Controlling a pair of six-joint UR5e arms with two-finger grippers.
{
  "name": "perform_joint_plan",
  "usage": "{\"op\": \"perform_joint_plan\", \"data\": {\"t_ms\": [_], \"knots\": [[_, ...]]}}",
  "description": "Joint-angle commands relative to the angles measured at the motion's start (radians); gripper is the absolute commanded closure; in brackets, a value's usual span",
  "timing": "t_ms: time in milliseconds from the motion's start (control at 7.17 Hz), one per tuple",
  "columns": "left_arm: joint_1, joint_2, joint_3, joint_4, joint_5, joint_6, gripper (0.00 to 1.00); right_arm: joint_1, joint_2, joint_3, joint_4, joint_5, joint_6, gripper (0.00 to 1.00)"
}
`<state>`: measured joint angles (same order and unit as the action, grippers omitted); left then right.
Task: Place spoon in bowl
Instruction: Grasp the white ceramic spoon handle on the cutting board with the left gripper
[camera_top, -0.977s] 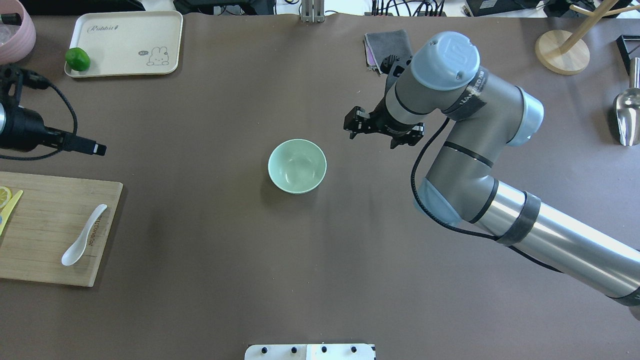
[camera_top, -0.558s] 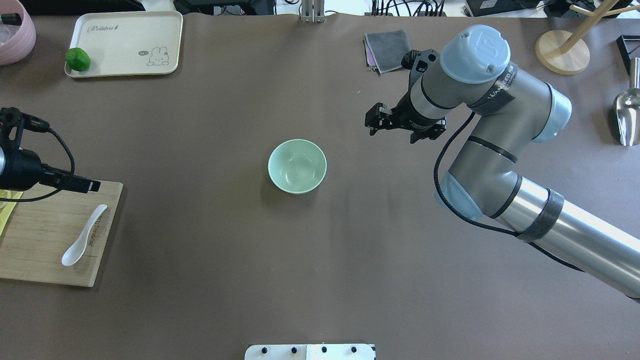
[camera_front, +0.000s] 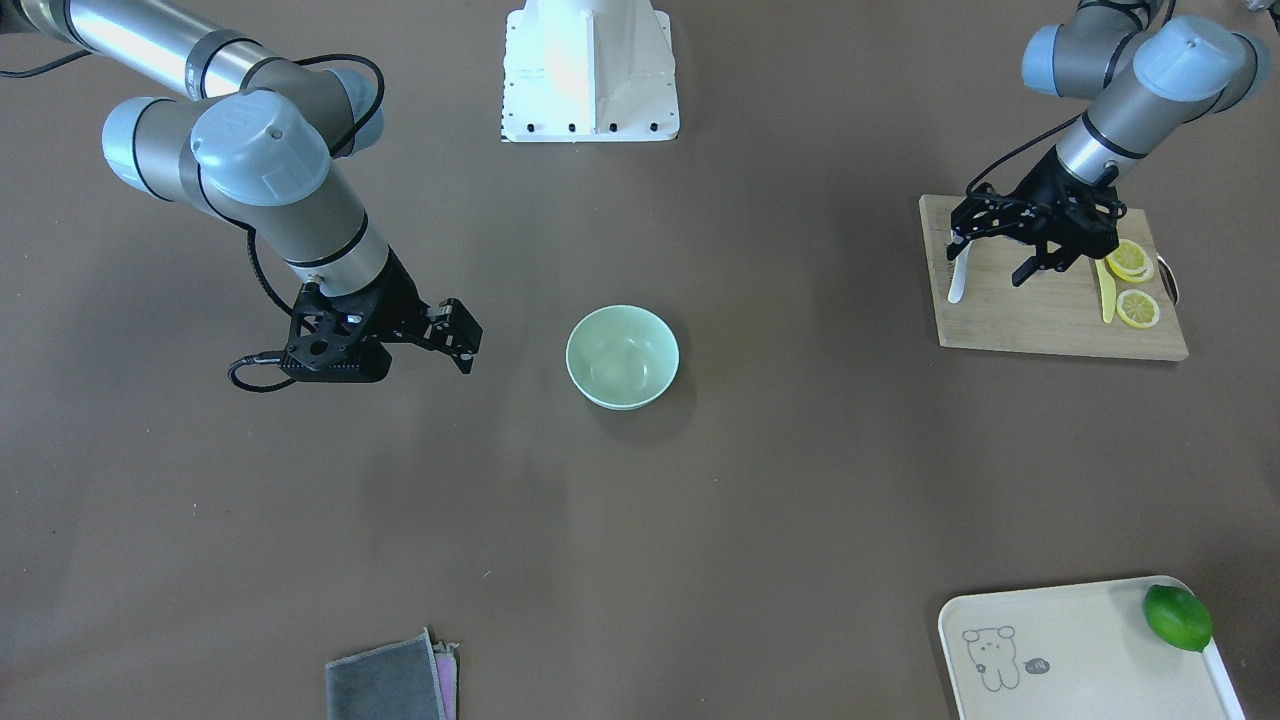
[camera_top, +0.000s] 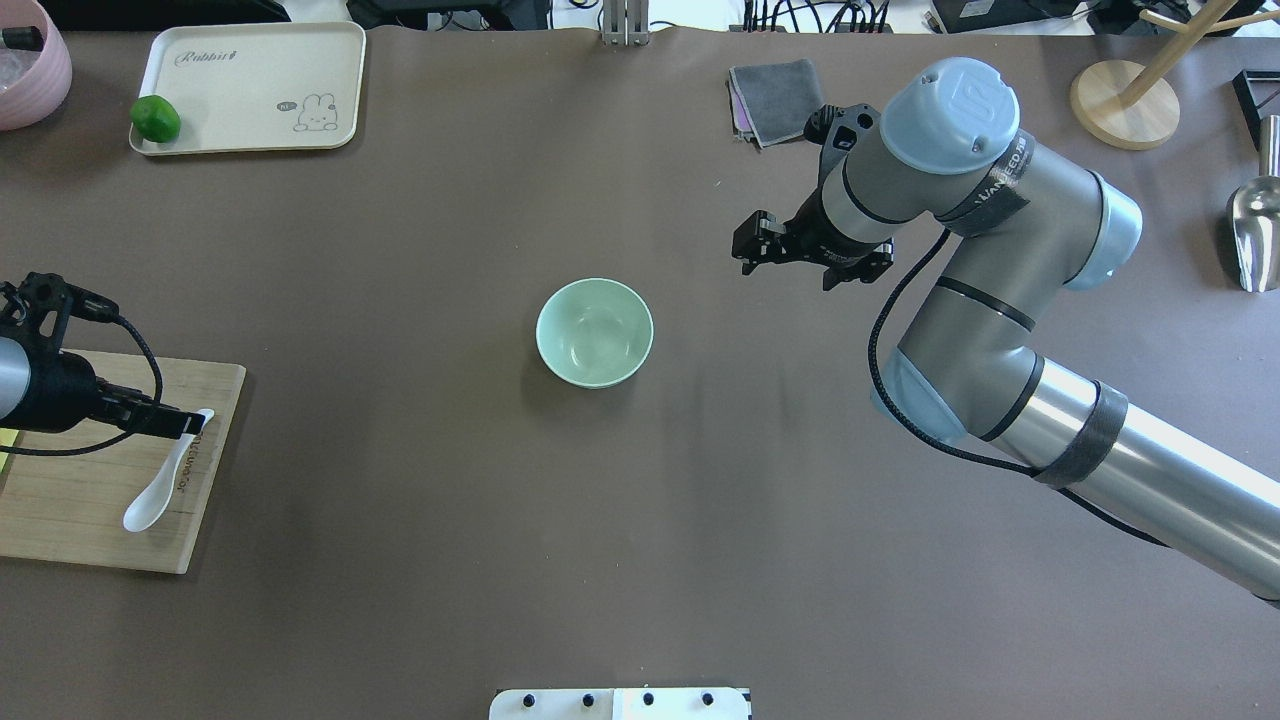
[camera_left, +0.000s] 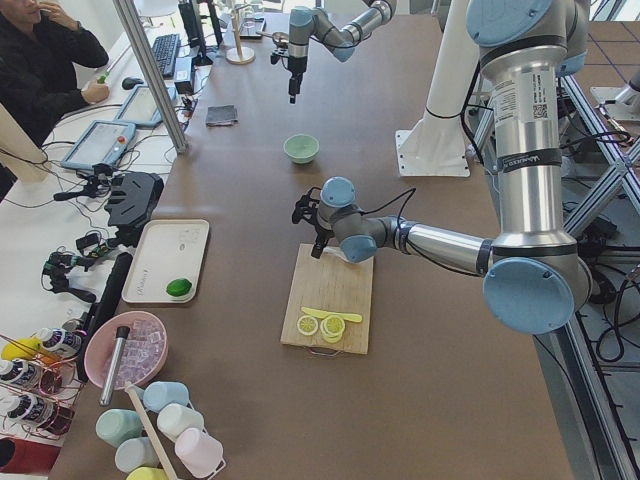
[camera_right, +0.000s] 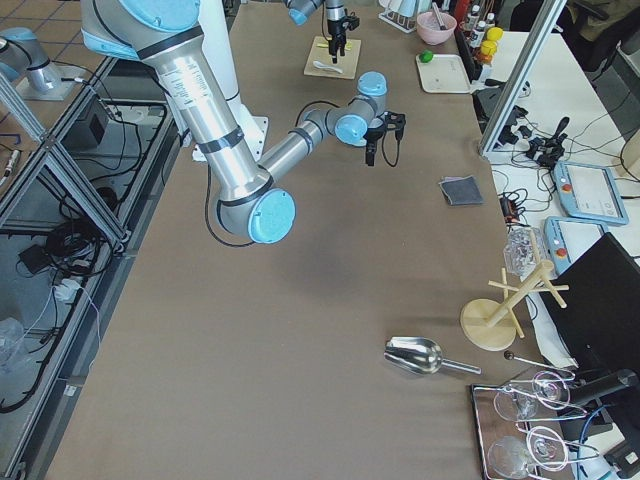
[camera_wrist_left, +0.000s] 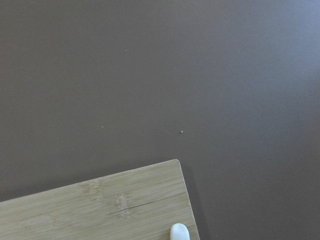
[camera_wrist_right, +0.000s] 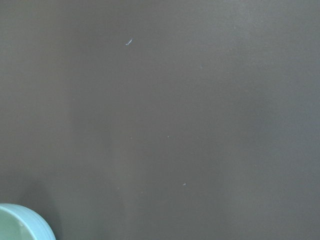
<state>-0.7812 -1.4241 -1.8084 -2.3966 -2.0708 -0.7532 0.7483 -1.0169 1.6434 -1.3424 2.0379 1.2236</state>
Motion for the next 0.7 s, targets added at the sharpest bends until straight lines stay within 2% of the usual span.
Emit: {"op": "perform_joint_plan", "data": {"t_ms": [0, 279, 419, 558], "knots": [[0.023, -0.001, 0.032, 0.001, 0.014, 0.000, 0.02, -0.001, -0.002, -0.007, 0.000, -0.001, -0.007, 0.00], [0.037, -0.001, 0.034, -0.001, 0.012, 0.000, 0.03, -0.001, 0.001, -0.008, 0.002, -0.001, -0.009, 0.00], [0.043, -0.004, 0.032, 0.001, 0.014, -0.001, 0.09, 0.000, 0.000, -0.007, 0.003, -0.001, -0.010, 0.00], [0.043, -0.003, 0.029, 0.001, 0.011, -0.003, 0.35, 0.000, 0.000, -0.007, 0.003, -0.001, -0.010, 0.00]]}}
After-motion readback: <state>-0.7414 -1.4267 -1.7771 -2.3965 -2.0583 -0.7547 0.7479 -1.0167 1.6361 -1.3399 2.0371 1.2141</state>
